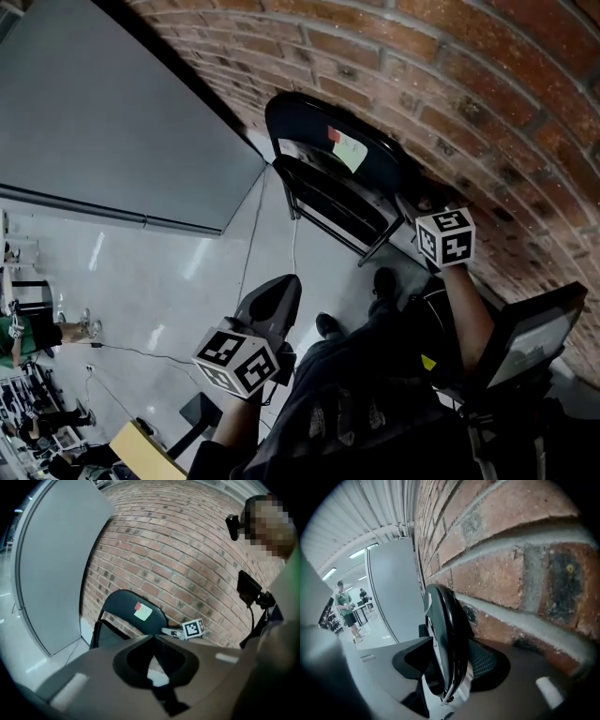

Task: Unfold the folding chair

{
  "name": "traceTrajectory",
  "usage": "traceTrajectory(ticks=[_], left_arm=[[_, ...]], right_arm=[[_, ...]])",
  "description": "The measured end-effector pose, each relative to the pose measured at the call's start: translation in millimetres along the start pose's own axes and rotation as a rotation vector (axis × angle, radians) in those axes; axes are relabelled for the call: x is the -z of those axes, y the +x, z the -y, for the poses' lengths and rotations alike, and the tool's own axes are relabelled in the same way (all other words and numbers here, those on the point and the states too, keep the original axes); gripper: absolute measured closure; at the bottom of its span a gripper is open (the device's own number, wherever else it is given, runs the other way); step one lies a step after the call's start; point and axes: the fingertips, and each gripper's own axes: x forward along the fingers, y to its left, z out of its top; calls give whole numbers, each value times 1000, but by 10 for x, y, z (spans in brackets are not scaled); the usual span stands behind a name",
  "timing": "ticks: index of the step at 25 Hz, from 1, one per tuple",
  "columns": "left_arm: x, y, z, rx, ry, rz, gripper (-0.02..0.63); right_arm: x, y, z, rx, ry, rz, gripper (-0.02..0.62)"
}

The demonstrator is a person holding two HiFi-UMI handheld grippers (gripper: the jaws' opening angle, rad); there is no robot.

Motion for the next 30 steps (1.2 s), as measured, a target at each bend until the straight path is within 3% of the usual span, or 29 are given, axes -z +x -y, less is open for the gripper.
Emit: traceTrajectory(ticks=[5,12,18,27,30], left_arm=[[26,96,8,5,2,-24,604],[184,461,34,19,16,-115,604],[241,958,40,52,-33,-174,604],[426,1815,-158,-18,-9,-253,603],[576,2056,-198,-33,52,-305,603]], right_arm=[[36,88,6,31,-68,-17,382],[40,93,-5,46,-96,41,407],[1,102,-15,37,-109,78,410],[-7,113,-4,26,-106,111,411],[-14,114,-10,18,-104,118,411]])
